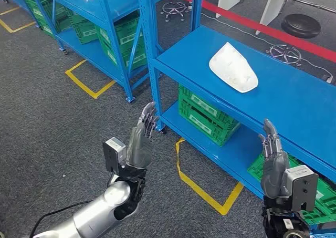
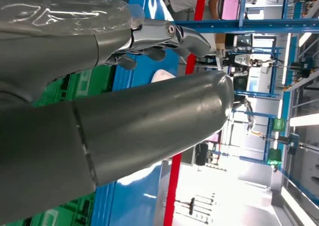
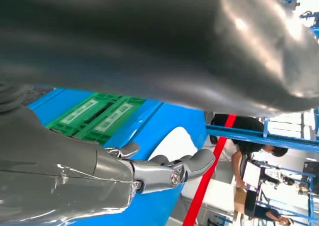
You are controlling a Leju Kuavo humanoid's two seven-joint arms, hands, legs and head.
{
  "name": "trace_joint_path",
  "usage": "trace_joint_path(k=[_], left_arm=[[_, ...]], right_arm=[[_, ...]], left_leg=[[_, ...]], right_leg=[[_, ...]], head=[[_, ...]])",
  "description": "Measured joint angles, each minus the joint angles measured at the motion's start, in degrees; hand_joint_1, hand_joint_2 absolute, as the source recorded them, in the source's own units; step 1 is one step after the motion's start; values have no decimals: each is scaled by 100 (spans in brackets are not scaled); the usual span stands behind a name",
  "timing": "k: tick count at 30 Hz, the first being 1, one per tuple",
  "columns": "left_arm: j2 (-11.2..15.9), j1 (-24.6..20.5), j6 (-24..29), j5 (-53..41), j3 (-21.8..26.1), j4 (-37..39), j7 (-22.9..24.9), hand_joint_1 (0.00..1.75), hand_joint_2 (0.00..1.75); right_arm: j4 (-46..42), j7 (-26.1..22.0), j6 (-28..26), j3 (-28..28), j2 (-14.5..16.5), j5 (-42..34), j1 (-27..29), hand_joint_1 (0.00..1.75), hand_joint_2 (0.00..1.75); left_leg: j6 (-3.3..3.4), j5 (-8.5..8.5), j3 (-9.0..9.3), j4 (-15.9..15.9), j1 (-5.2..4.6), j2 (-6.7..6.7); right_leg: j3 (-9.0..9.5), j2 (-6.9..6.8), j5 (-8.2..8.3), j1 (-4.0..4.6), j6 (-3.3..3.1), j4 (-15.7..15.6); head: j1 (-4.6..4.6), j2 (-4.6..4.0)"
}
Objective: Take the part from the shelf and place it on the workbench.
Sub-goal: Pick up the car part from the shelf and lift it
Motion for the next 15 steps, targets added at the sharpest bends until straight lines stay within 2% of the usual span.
trace_joint_path(k=[5, 8, 10, 11, 12, 14, 15], left_arm=[[1, 0, 0, 0, 0, 0, 0, 0, 0], [3, 0, 0, -1, 0, -4, -2, 0, 0], [4, 3, -1, -2, 0, -20, -7, 0, 0], [4, -1, -3, -2, 0, -28, -9, 0, 0], [2, -3, -5, -2, 0, -34, -11, 0, 0], [-3, -4, -11, -2, 0, -35, -13, 0, 0], [-5, 3, -13, -2, 0, -35, -12, 0, 0]], right_arm=[[0, -2, 1, 0, 0, -2, 0, 0, 0], [-3, -11, -5, 1, 1, -1, 0, 0, 0], [-18, -16, -8, -2, 0, 2, 1, 0, 0], [-26, -20, -9, -5, 0, 3, 0, 0, 0], [-31, -20, -11, -7, -1, 5, 1, 0, 0], [-31, -20, -16, -4, -1, 6, 15, 0, 0], [-31, -18, -17, -2, -1, 6, 29, 0, 0]], left_leg=[[0, 0, 0, 0, 0, 0], [39, -21, -3, 3, -30, -9], [73, -2, 65, -87, 13, -23], [82, 12, 111, -137, 41, -26], [90, 22, 154, -178, 67, -29], [98, 12, 180, -190, 71, -39], [94, 4, 185, -188, 73, -54]], right_leg=[[0, 0, 0, 0, 0, 0], [21, -20, 10, -23, 45, -44], [54, 5, -32, -24, 90, -31], [9, 54, -128, -24, 103, 110], [-108, 114, -280, -28, 116, 387], [-557, 195, -635, -51, 142, 1242], [-764, 206, -716, -69, 160, 1583]], head=[[-1, 0], [-9, 0], [-16, 0], [-10, 0], [3, 0], [30, 0], [36, 0]])
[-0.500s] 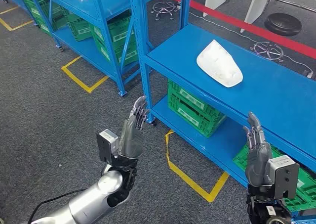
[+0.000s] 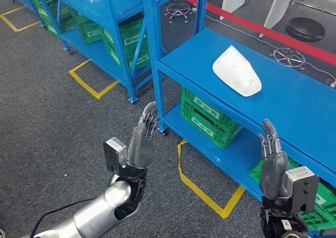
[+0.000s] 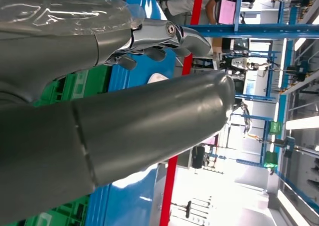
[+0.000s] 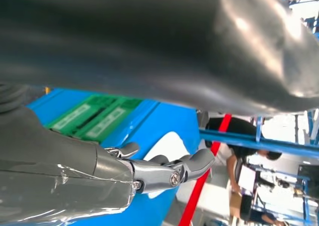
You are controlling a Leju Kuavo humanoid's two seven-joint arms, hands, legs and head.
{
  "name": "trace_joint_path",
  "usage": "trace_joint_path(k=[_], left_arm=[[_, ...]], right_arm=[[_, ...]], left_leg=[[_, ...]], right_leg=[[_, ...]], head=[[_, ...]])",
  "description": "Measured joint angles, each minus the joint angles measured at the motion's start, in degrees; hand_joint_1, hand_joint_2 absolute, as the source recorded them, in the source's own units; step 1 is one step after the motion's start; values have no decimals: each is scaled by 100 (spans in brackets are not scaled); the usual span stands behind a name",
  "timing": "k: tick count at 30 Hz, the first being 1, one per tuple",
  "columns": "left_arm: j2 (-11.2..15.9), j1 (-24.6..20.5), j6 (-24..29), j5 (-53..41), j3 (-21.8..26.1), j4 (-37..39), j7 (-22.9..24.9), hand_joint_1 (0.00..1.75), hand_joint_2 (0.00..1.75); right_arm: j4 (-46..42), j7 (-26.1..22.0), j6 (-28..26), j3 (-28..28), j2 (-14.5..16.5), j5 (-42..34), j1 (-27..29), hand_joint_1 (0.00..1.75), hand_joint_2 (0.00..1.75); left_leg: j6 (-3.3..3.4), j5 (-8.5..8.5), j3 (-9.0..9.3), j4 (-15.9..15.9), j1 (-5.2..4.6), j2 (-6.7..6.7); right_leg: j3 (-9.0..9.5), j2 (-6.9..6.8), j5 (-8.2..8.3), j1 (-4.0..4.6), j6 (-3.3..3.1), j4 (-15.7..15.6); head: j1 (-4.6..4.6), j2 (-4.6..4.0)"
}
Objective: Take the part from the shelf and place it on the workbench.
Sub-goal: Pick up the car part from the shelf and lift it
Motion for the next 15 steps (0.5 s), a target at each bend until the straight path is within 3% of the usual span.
trace_joint_path(k=[1, 2, 4, 6, 9, 11, 13, 15], left_arm=[[-1, 6, -1, 0, 0, 0, 1, 0, 0], [-1, 10, -2, 0, 0, 0, 1, 0, 0], [-2, 12, -2, 0, 0, 0, 1, 0, 0], [-2, 11, -4, -3, 0, -2, 1, 0, 0], [1, 19, -13, -16, 0, -5, 1, 0, 0], [4, 20, -21, -27, 0, -9, 0, 0, 0], [5, 18, -28, -36, 0, -12, -1, 0, 0], [7, 34, -32, -40, 0, -13, 0, 0, 0]], right_arm=[[0, 1, -2, 2, 0, 0, 13, 0, 0], [0, 1, -4, 2, 0, 0, 22, 0, 0], [0, 1, -8, 2, 0, 1, 30, 0, 0], [-3, 0, -8, 3, 0, 3, 38, 0, 0], [-11, -2, 2, 3, 1, 14, 51, 0, 0], [-18, -5, 11, -1, 2, 25, 47, 0, 0], [-25, -8, 17, -2, 2, 36, 47, 0, 0], [-26, -7, 25, -1, 1, 45, 53, 0, 0]], left_leg=[[-13, -12, 9, 3, 5, -20], [-38, -30, 24, 13, 16, -44], [-117, -88, 63, 56, 52, -87], [-213, -147, 65, 123, 62, -125], [-314, -163, 46, 138, 81, -152], [-361, -259, -20, 312, 106, -117], [-381, -525, -366, 971, 104, -70], [-375, -766, -888, 1795, 94, -57]], right_leg=[[-122, 3, 33, -24, 19, 146], [-117, 3, 194, -52, 39, 31], [170, 11, 676, -114, 88, -729], [453, 59, 917, -127, 81, -1332], [518, 95, 901, -80, -47, -1425], [552, 92, 892, -69, -125, -1437], [589, 80, 869, -62, -182, -1445], [615, 68, 833, -36, -225, -1445]], head=[[2, 0], [2, 0], [6, 0], [20, 0], [-3, 0], [-32, 0], [-73, 0], [-98, 0]])
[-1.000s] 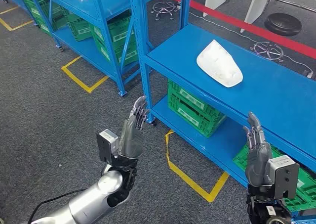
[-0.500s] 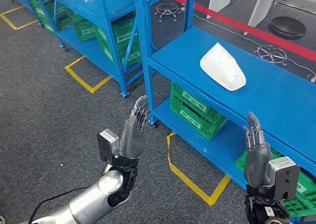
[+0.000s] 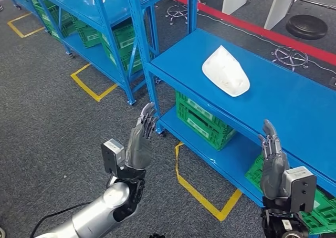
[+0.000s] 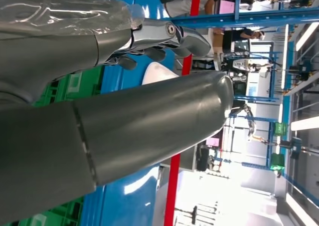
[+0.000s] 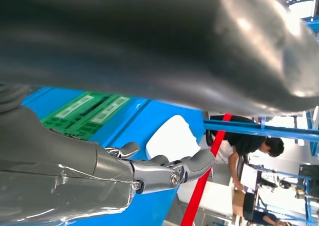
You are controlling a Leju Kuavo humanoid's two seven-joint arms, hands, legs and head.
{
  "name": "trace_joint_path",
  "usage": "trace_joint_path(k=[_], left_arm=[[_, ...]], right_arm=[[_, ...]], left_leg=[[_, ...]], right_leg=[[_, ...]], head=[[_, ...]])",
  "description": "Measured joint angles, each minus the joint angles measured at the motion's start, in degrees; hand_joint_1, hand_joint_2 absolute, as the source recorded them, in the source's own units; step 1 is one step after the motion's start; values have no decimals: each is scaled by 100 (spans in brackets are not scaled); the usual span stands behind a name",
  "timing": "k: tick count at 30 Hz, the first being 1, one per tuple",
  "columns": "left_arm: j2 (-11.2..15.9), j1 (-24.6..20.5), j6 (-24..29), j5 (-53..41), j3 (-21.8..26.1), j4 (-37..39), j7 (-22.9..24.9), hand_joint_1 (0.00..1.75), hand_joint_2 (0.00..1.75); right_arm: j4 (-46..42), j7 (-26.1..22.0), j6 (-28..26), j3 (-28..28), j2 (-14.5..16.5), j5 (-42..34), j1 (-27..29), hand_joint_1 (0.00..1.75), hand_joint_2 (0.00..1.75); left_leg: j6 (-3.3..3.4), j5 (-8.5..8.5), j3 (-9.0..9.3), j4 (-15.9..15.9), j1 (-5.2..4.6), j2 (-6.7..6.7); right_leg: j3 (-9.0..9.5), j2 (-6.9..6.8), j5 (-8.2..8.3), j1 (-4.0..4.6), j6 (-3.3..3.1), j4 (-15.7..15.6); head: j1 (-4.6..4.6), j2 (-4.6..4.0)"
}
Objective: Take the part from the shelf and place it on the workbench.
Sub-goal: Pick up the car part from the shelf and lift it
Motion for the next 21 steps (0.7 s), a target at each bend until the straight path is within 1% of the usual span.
trace_joint_path(k=[1, 2, 3, 4, 5, 6, 7, 8, 10, 11, 12, 13, 14, 15, 16, 17, 18, 19, 20, 21], left_arm=[[3, 13, -1, -1, 0, 1, 1, 0, 0], [6, 22, -3, -3, 0, 1, 1, 0, 0], [9, 28, -5, -5, 0, 1, 1, 0, 0], [10, 29, -9, -10, 0, -1, 2, 0, 0], [11, 26, -14, -16, 0, -3, 3, 0, 0], [10, 23, -18, -22, 0, -6, 7, 0, 0], [10, 19, -21, -27, 0, -11, 10, 0, 0], [10, 17, -23, -32, 0, -15, 14, 0, 0], [8, 20, -28, -39, 0, -26, 18, 0, 0], [6, 22, -32, -42, 0, -31, 18, 0, 0], [2, 20, -37, -44, 0, -35, 19, 0, 0], [-2, 19, -44, -46, 0, -39, 19, 0, 0], [-3, 18, -51, -47, 0, -40, 19, 0, 0], [-5, 20, -56, -47, 0, -40, 20, 0, 0], [-5, 26, -60, -46, 0, -40, 21, 0, 0], [-6, 31, -60, -46, 0, -40, 21, 0, 0], [-6, 36, -61, -45, 0, -40, 21, 0, 0], [-7, 37, -61, -45, 0, -40, 21, 0, 0], [-9, 37, -63, -46, 0, -39, 21, 0, 0], [-10, 34, -65, -46, 0, -39, 21, 0, 0]], right_arm=[[0, 1, 2, 1, -1, 3, 3, 0, 0], [0, 1, 2, 1, -1, 5, 5, 0, 0], [0, 3, 2, 1, 0, 8, 7, 0, 0], [-1, 5, 2, 1, 1, 11, 7, 0, 0], [-1, 7, 3, 0, 1, 17, 7, 0, 0], [-2, 10, 3, -1, 1, 24, 7, 0, 0], [-3, 12, 3, -1, 1, 28, 7, 0, 0], [-4, 14, 3, -2, 1, 32, 10, 0, 0], [-5, 18, 2, -3, -1, 37, 16, 0, 0], [-6, 19, 2, -4, -1, 41, 18, 0, 0], [-7, 19, 2, -7, -1, 45, 13, 0, 0], [-7, 20, 0, -10, -1, 48, 10, 0, 0], [-7, 21, -2, -11, 0, 49, 11, 0, 0], [-7, 23, -4, -11, 0, 49, 17, 0, 0], [-7, 25, -6, -11, 0, 50, 29, 0, 0], [-7, 26, -9, -10, -1, 50, 40, 0, 0], [-7, 27, -11, -12, -1, 52, 47, 0, 0], [-7, 29, -14, -16, -1, 54, 49, 0, 0], [-7, 31, -18, -22, -1, 57, 49, 0, 0], [-6, 36, -22, -28, -1, 60, 47, 0, 0]], left_leg=[[15, -2, -183, 221, -5, 0], [43, 114, -243, 201, -14, 0], [81, 326, -181, -49, -29, 1], [129, 592, -18, -472, -52, 5], [176, 794, 175, -913, -86, 14], [207, 916, 334, -1265, -118, 27], [228, 951, 433, -1474, -145, 36], [242, 912, 473, -1553, -157, 37], [281, 868, 533, -1604, -145, 24], [308, 846, 588, -1628, -133, 16], [335, 823, 649, -1642, -128, 14], [358, 799, 706, -1652, -123, 12], [377, 766, 749, -1654, -129, 11], [391, 732, 787, -1653, -136, 10], [398, 695, 827, -1652, -143, 6], [401, 656, 875, -1652, -150, 1], [400, 615, 935, -1651, -157, -6], [396, 570, 1006, -1652, -165, -12], [389, 523, 1070, -1657, -167, -14], [377, 485, 1119, -1659, -171, -18]], right_leg=[[20, -2, -22, 16, -14, 0], [49, -1, -48, 29, -20, 0], [90, 0, -80, 38, -21, 0], [138, 1, -117, 43, -16, -2], [178, 2, -157, 49, -4, -5], [211, 4, -196, 58, 18, -11], [227, 3, -229, 61, 45, -31], [251, 1, -238, 68, 77, -29], [300, -11, -251, 67, 138, -26], [305, -17, -284, 68, 160, 47], [236, -21, -373, 66, 177, 206], [86, -24, -505, 66, 188, 498], [-121, -24, -660, 69, 197, 889], [-371, -25, -804, 72, 204, 1295], [-584, -25, -879, 74, 209, 1585], [-713, -25, -846, 75, 207, 1680], [-733, -25, -680, 78, 192, 1545], [-643, -24, -391, 85, 167, 1188], [-508, -21, -96, 97, 125, 768], [-399, -19, 81, 118, 84, 387]], head=[[-8, 0], [-15, 0], [-21, 0], [-25, 0], [-25, 0], [-24, 0], [-25, 0], [-24, 0], [-28, 0], [-19, 0], [-4, 0], [14, 0], [31, 0], [41, 0], [46, 0], [48, 0], [52, 0], [57, 0], [61, 0], [66, 0]])
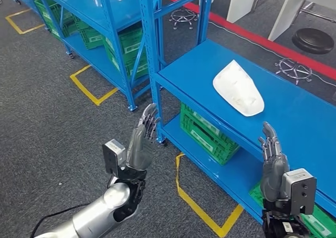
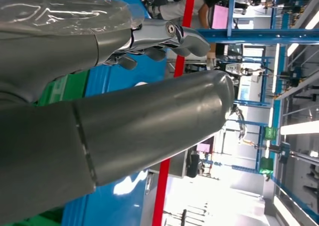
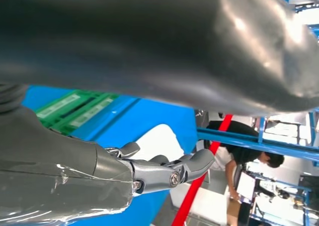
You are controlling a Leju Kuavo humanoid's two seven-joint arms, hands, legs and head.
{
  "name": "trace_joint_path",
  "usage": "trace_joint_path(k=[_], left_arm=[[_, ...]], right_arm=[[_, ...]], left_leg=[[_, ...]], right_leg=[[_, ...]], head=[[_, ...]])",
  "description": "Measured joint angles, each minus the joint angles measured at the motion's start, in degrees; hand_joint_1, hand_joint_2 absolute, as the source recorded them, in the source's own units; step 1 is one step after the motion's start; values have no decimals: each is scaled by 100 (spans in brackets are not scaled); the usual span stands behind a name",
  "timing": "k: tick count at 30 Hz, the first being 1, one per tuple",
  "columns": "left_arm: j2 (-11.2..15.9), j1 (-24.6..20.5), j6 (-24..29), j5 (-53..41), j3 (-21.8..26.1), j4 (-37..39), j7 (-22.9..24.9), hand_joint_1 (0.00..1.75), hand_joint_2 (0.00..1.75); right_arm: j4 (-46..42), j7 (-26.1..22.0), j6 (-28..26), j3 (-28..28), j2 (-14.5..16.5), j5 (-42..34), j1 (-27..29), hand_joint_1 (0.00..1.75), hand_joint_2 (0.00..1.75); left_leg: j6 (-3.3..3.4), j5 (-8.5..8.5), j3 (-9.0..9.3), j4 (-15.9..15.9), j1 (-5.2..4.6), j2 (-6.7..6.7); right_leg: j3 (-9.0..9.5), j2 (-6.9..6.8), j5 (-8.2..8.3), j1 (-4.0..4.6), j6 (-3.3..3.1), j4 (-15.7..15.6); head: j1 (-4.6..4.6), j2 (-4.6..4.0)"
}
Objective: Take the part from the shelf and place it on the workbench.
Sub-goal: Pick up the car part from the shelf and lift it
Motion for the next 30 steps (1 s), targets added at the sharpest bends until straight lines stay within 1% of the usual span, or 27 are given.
trace_joint_path(k=[1, 2, 3, 4, 5, 6, 7, 9, 10, 11, 12, 13, 14, 15, 16, 17, 18, 19, 20, 21, 22, 25, 26, 27, 28, 29, 30], left_arm=[[-2, -3, -2, 2, 0, 0, 2, 0, 0], [-3, -3, -4, 2, 0, 1, 3, 0, 0], [-5, -4, -6, 2, 0, 0, 4, 0, 0], [-7, -7, -7, 3, 0, -1, 5, 0, 0], [-7, -15, -8, 0, 0, -2, 3, 0, 0], [-8, -32, -8, -2, 0, -4, 2, 0, 0], [-7, -47, -8, -2, 0, -4, 2, 0, 0], [-3, -51, -7, 0, 0, -3, 3, 0, 0], [1, -44, -4, 2, 0, -2, 3, 0, 0], [6, -37, -1, 3, 0, -2, 4, 0, 0], [11, -34, 3, 3, 0, -2, 4, 0, 0], [14, -34, 9, 3, 0, -3, 4, 0, 0], [16, -35, 17, 3, 0, -3, 4, 0, 0], [19, -36, 27, 4, 0, -3, 6, 0, 0], [21, -40, 37, 4, 0, -3, 10, 0, 0], [23, -41, 49, 4, 0, -3, 16, 0, 0], [27, -42, 57, 3, 0, -4, 21, 0, 0], [29, -41, 65, 2, 0, -5, 25, 0, 0], [31, -40, 72, 0, 0, -9, 26, 0, 0], [32, -44, 78, -3, 0, -12, 26, 0, 0], [32, -47, 86, -5, 0, -15, 26, 0, 0], [33, -44, 109, -8, -1, -19, 27, 0, 0], [33, -36, 114, -8, -2, -19, 28, 0, 0], [34, -30, 119, -8, -2, -19, 28, 0, 0], [34, -25, 123, -8, -2, -19, 28, 0, 0], [34, -23, 126, -8, -2, -19, 28, 0, 0], [34, -23, 127, -7, -2, -19, 29, 0, 0]], right_arm=[[-1, 4, -5, -7, 0, 3, -3, 0, 0], [-2, 7, -9, -11, 0, 5, -5, 0, 0], [-2, 9, -12, -14, 0, 7, -8, 0, 0], [-5, 9, -13, -15, 1, 9, -9, 0, 0], [-10, 8, -13, -15, 1, 11, -11, 0, 0], [-16, 9, -14, -17, 1, 15, -17, 0, 0], [-22, 15, -20, -24, 1, 19, -20, 0, 0], [-30, 28, -31, -38, 0, 27, -25, 0, 0], [-29, 35, -32, -42, 0, 28, -22, 0, 44], [-29, 40, -29, -44, 0, 30, -20, 0, 87], [-29, 47, -30, -46, 0, 31, -19, 0, 131], [-29, 58, -32, -49, 0, 31, -19, 0, 175], [-29, 71, -37, -53, 0, 31, -22, 0, 175], [-29, 85, -43, -56, 0, 30, -27, 0, 175], [-30, 98, -47, -57, 0, 28, -33, 0, 175], [-30, 109, -50, -58, 0, 26, -39, 0, 175], [-31, 115, -51, -58, 0, 23, -43, 0, 175], [-31, 120, -51, -58, 0, 18, -48, 0, 175], [-31, 122, -50, -59, 0, 13, -51, 0, 175], [-30, 120, -50, -60, 0, 9, -58, 0, 175], [-30, 120, -50, -60, 0, 0, -69, 0, 175], [-23, 110, -57, -56, 0, -32, -85, 0, 175], [-16, 107, -64, -55, 0, -43, -82, 0, 175], [-9, 104, -70, -56, 0, -54, -80, 0, 175], [-3, 101, -76, -56, 0, -62, -81, 0, 175], [1, 97, -78, -57, 0, -66, -85, 0, 175], [3, 93, -78, -57, 0, -71, -90, 0, 175]], left_leg=[[-23, -30, 20, -4, 0, -3], [-50, -42, 27, 7, 3, -3], [-78, -43, 33, 16, 0, -6], [-105, -51, 34, 25, 3, -7], [-128, -66, 34, 87, 7, -2], [-157, -113, -28, 237, 16, 1], [-191, -198, -166, 504, 35, 5], [-268, -456, -633, 1269, 86, 15], [-299, -554, -868, 1565, 114, 18], [-327, -558, -1025, 1683, 139, 21], [-349, -437, -1072, 1582, 161, 25], [-367, -198, -1005, 1273, 180, 30], [-383, 97, -859, 834, 198, 40], [-389, 267, -720, 446, 201, 51], [-367, 340, -616, 177, 191, 64], [-329, 359, -567, 41, 179, 68], [-275, 304, -558, 28, 163, 65], [-216, 318, -534, 29, 156, 56], [-170, 342, -497, 18, 158, 45], [-129, 322, -451, 13, 156, 40], [-92, 302, -404, 8, 150, 37], [-17, 215, -318, 6, 111, 32], [-7, 184, -286, 6, 95, 25], [-4, 150, -243, 7, 80, 16], [-5, 112, -188, 7, 67, 7], [-11, 72, -131, 5, 57, 0], [-21, 34, -78, 3, 48, -3]], right_leg=[[96, 3, 102, 24, -42, -262], [129, 2, 119, 45, -82, -380], [144, 0, 100, 60, -118, -427], [201, 2, 140, 50, -155, -464], [244, 1, 161, 34, -181, -504], [302, -1, 159, 13, -204, -536], [350, -4, 157, -6, -217, -566], [391, -12, 121, -15, -233, -578], [411, -12, 93, -20, -231, -578], [444, -10, 59, -29, -221, -578], [488, -8, 21, -44, -203, -578], [546, -6, -24, -63, -177, -577], [605, -5, -74, -81, -145, -577], [662, 1, -120, -92, -109, -571], [692, 6, -161, -96, -68, -572], [717, 9, -190, -90, -25, -567], [732, 12, -202, -85, 15, -549], [740, 8, -216, -88, 52, -534], [735, 3, -238, -96, 80, -467], [679, -1, -285, -105, 97, -323], [547, -5, -382, -111, 106, -61], [-142, -7, -828, -100, 113, 1092], [-306, -7, -885, -96, 106, 1287], [-369, -7, -810, -92, 91, 1261], [-325, -6, -604, -85, 62, 1017], [-202, -6, -303, -69, 20, 614], [-75, -5, -55, -47, -25, 210]], head=[[4, 0], [4, 0], [2, 0], [-2, 0], [-6, 0], [-13, 0], [-25, 0], [-46, 0], [-54, 0], [-56, 0], [-60, 0], [-63, 0], [-68, 0], [-73, 0], [-78, 0], [-79, 0], [-73, 0], [-67, 0], [-58, 0], [-49, 0], [-37, 0], [-7, 0], [-4, 0], [-1, 0], [2, 0], [4, 0], [7, 0]])
